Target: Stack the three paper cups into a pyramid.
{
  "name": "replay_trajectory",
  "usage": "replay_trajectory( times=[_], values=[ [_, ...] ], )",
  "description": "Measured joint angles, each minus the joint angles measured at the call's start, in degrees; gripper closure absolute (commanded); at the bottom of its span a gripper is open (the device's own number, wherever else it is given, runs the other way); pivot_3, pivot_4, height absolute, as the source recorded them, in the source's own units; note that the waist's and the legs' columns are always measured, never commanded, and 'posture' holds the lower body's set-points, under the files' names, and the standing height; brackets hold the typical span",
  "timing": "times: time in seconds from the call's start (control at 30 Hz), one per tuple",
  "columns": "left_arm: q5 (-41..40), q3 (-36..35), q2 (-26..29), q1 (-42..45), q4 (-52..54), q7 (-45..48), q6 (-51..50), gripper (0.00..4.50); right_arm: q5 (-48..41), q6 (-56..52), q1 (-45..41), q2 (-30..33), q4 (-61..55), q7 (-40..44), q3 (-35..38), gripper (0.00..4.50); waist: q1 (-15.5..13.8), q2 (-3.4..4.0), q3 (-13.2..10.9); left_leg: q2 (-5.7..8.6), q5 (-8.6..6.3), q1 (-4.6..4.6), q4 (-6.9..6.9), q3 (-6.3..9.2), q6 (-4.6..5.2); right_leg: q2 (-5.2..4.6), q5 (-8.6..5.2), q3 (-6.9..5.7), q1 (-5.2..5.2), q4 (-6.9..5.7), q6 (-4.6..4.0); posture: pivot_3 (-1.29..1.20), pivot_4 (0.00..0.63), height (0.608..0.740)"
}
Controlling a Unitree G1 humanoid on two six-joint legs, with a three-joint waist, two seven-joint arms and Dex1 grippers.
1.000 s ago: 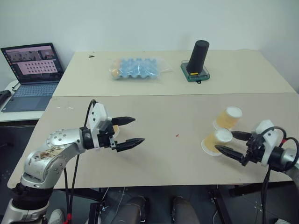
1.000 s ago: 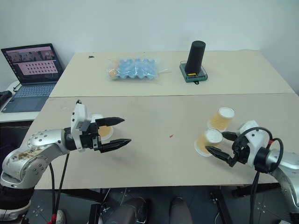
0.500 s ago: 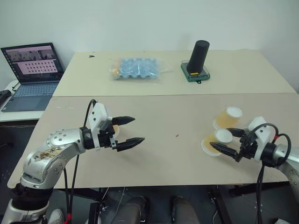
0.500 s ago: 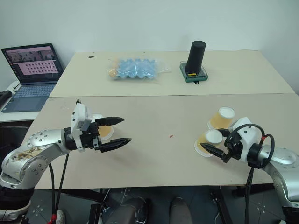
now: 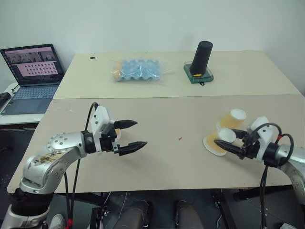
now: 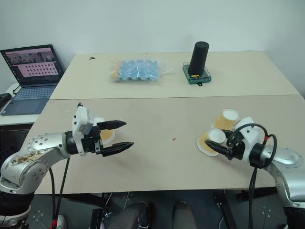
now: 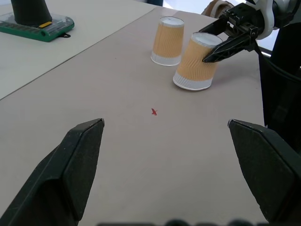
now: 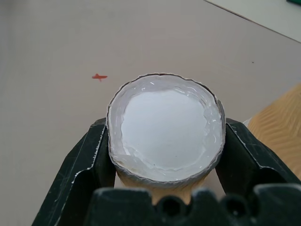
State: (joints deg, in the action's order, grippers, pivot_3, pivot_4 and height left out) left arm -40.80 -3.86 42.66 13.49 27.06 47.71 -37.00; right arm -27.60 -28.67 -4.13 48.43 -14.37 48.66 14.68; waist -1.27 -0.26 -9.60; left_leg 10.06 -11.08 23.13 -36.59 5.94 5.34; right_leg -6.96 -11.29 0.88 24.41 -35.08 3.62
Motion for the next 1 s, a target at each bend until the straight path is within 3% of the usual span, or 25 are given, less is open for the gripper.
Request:
replay_trajectory(
  times=[0.23,0.47,0.6,0.77,1.0],
  values=[
    [-1.12,-1.53,0.41,-2.58,3.45,-1.19,-1.88,0.00,-3.20,-2.73,-16.33,-2.12,-1.12,2.42,-5.89,1.84,0.69,-0.05,-0.02,-0.12,0.02,-0.02,-0.01,-0.02,-0.04,0.08,0.06,-0.01,-0.01,0.02,-0.07,0.00,0.150,0.740],
    [-2.16,-3.00,1.12,-3.89,5.31,-1.79,-3.14,0.00,1.75,-1.25,-33.65,-14.43,9.28,8.35,-23.61,1.84,0.93,-0.13,-0.04,-0.16,0.05,-0.02,-0.03,-0.02,-0.08,0.24,0.14,0.02,0.24,0.01,-0.17,0.00,0.150,0.740],
    [-2.42,-3.81,1.22,-4.83,6.23,-2.56,-3.62,0.00,6.39,2.09,-36.60,-19.39,18.45,10.10,-29.34,1.84,0.35,-0.14,-0.04,-0.11,0.31,0.15,-0.10,0.03,-0.55,0.29,0.22,0.07,0.45,0.00,-0.15,0.00,0.150,0.740],
    [-3.47,-4.36,1.23,-5.53,7.71,-3.85,-4.60,0.00,11.12,6.84,-40.91,-24.16,29.40,11.15,-31.18,1.84,0.77,-0.15,-0.04,-0.19,0.32,0.19,-0.10,0.01,-0.69,0.40,0.29,0.13,0.57,-0.04,-0.22,0.00,0.150,0.740],
    [-4.21,-5.38,1.25,-6.66,8.45,-5.18,-4.83,0.00,14.26,9.84,-41.90,-26.50,33.85,12.33,-31.87,1.84,0.98,-0.14,-0.04,-0.34,0.31,0.16,-0.10,0.00,-0.80,0.54,0.37,0.13,0.62,-0.15,-0.35,0.00,0.150,0.740]
  ],
)
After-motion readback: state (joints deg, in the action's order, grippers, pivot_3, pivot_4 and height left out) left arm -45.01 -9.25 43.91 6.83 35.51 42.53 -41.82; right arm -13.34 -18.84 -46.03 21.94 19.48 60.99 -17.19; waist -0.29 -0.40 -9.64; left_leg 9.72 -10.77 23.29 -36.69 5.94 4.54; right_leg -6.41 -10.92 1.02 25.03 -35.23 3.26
